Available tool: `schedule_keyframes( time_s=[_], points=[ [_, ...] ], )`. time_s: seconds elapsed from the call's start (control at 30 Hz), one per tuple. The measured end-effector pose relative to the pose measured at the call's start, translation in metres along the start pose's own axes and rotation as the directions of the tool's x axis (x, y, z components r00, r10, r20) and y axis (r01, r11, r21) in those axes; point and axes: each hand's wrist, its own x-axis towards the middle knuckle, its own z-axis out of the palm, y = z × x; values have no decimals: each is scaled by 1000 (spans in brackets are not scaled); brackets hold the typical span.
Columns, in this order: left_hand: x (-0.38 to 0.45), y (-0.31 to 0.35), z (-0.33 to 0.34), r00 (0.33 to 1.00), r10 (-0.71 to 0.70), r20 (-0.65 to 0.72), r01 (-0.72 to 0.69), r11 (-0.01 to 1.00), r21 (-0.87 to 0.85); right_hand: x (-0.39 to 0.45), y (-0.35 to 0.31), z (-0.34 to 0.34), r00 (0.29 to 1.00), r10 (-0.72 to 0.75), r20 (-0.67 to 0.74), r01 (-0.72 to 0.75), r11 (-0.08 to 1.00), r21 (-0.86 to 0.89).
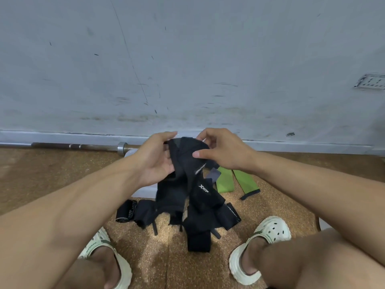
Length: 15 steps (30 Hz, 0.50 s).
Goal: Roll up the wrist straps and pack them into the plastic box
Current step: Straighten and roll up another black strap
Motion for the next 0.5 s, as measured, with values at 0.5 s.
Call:
schedule_keyframes(
  time_s=[0.5],
  points=[
    [14, 10, 1, 842, 409, -350, -372, 912, 172, -2, -40, -9, 966, -248, -72, 191, 874, -447]
  ],
)
